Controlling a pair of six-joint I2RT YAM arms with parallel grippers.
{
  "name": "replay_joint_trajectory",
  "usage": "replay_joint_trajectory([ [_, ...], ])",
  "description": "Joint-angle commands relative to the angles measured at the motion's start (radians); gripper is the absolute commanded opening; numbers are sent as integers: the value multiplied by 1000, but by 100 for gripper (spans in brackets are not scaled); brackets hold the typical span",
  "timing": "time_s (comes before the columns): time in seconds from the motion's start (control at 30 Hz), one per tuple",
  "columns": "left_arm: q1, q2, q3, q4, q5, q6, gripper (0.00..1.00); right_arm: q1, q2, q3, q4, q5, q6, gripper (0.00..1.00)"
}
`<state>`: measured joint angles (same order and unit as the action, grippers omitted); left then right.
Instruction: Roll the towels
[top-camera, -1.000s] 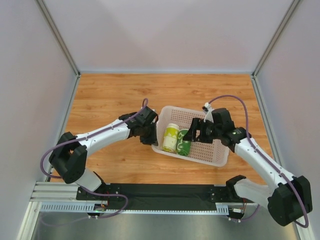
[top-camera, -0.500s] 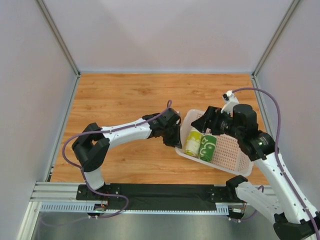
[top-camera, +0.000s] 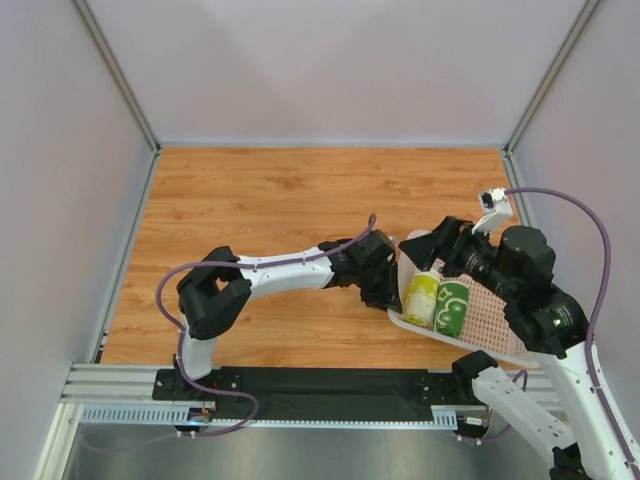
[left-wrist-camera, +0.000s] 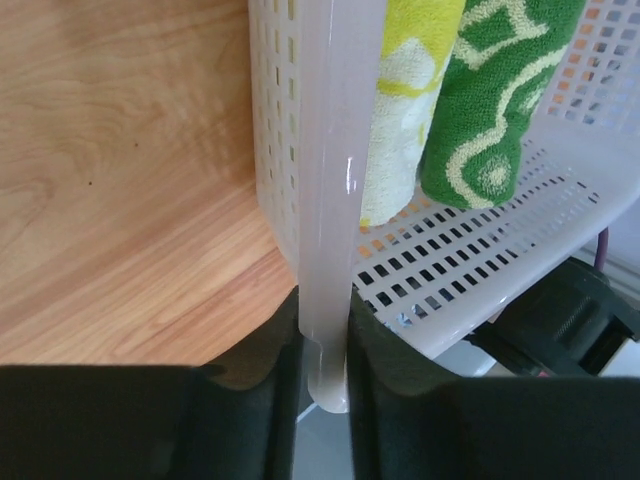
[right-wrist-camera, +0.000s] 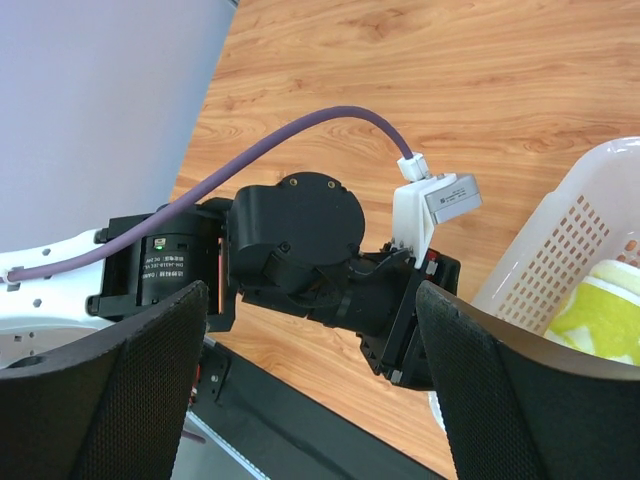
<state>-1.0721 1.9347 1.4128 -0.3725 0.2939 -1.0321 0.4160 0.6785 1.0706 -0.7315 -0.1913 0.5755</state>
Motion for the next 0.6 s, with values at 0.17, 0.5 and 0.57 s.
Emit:
replay_joint_trajectory([
  [0.17,-15,-103,-84,-37,-44,-30,54,3,-10,55,-37,-11,-16,86],
  [0.5,11,-285,-100,-222,-235,44,76,3,-4,80,-108,15,-52,88],
  [0.57,23,-335,-101,-252,-252,59,79,4,-4,80,-115,15,-55,88],
])
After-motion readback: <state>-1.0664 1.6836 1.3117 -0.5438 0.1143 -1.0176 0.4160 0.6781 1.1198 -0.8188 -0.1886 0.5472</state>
